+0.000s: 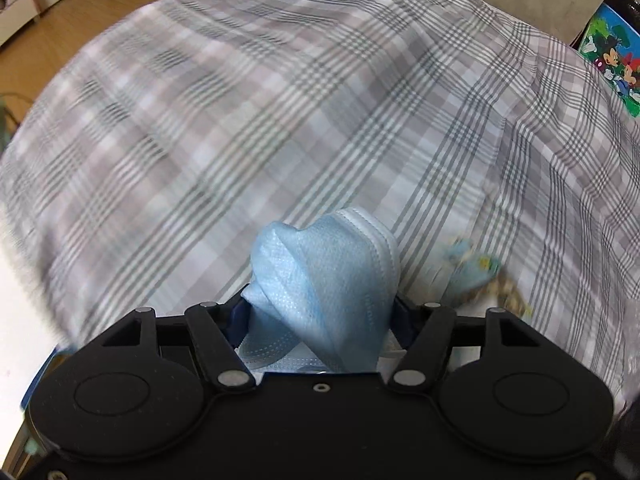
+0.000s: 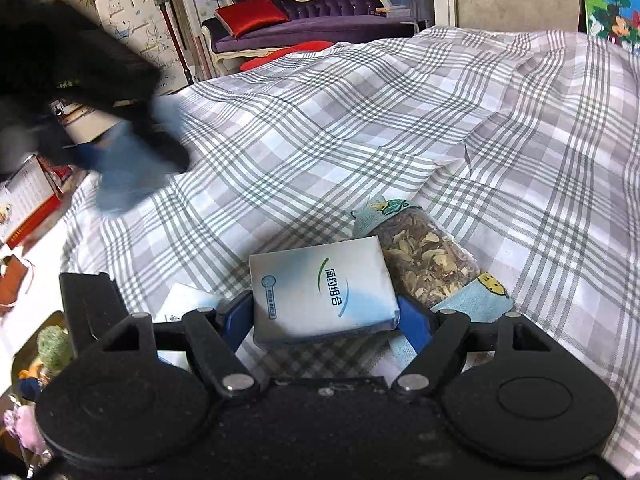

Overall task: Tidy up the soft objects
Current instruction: 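Carry the blue mask and white tissue pack over the gold tray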

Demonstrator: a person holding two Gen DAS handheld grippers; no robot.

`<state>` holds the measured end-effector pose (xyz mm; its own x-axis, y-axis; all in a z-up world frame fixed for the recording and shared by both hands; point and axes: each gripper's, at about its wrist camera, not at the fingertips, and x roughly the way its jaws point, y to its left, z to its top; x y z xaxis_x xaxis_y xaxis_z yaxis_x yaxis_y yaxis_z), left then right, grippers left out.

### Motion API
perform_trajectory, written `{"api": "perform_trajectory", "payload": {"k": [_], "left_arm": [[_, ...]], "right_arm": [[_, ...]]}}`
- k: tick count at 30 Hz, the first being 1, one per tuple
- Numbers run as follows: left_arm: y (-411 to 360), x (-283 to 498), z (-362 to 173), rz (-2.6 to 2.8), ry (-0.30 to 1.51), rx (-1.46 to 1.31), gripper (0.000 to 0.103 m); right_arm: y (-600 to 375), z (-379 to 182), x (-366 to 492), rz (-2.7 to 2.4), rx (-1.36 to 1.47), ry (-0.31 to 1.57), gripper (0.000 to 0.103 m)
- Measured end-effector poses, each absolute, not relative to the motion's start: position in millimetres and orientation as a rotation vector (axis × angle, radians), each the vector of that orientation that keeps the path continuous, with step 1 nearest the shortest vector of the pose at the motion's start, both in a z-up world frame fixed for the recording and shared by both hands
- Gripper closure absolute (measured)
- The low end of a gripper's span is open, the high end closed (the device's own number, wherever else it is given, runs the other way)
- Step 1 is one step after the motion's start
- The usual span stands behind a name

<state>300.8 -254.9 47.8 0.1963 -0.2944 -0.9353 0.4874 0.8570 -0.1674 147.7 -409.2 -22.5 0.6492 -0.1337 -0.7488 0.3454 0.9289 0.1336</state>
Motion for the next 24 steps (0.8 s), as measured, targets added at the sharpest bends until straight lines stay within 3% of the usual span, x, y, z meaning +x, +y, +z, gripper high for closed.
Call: {"api": "perform_trajectory", "payload": {"k": [10, 24], "left_arm": [[-127.2, 259.6, 64.6, -0.451, 1.263, 0.136, 0.04], [28.5, 253.6, 17.0, -0.214, 1.313, -0.021, 0.04]], "right_arm": [[-386.0, -20.0, 146.7, -0.35, 0.092, 0.798, 0.028], [-391.4, 33.4, 107.0, -0.486, 0.049, 0.727, 0.028]]}}
